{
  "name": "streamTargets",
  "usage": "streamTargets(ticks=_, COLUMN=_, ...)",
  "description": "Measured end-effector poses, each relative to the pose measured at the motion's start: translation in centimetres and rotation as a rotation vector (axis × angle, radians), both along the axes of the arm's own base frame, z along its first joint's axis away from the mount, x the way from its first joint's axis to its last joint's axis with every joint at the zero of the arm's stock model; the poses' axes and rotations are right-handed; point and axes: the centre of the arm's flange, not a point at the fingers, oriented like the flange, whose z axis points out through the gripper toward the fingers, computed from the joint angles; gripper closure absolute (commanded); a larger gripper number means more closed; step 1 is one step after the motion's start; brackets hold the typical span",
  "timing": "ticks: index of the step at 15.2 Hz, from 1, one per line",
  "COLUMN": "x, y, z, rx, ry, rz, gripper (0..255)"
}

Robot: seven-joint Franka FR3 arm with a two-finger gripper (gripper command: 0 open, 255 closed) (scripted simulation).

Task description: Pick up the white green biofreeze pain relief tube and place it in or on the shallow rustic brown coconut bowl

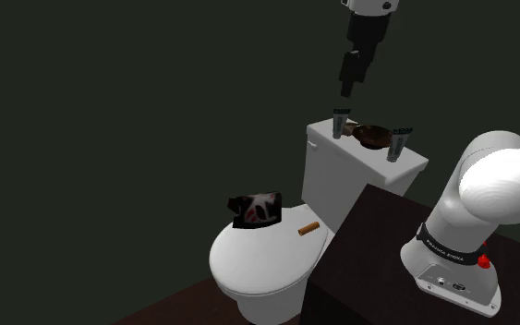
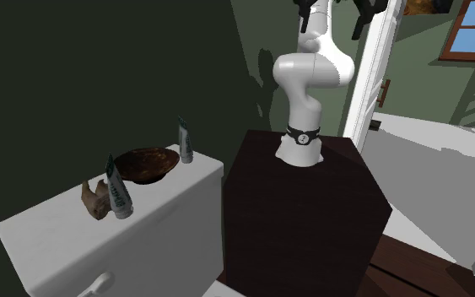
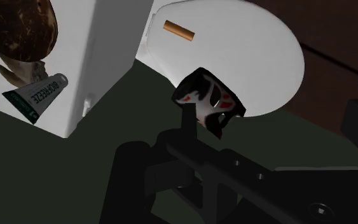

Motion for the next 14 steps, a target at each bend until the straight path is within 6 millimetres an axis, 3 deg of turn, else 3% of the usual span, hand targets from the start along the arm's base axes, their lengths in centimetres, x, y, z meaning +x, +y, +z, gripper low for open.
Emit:
streamTargets(ticks=3, x=0.6, y=-1.4, z=-0.7, rx=0.002, ry=0.001, rz=0.008, gripper=0)
streamTargets(ticks=14, x=4.8, y=-13.6, z=-6.6, rx=0.018, ry=0.011, rz=0.087, gripper=0)
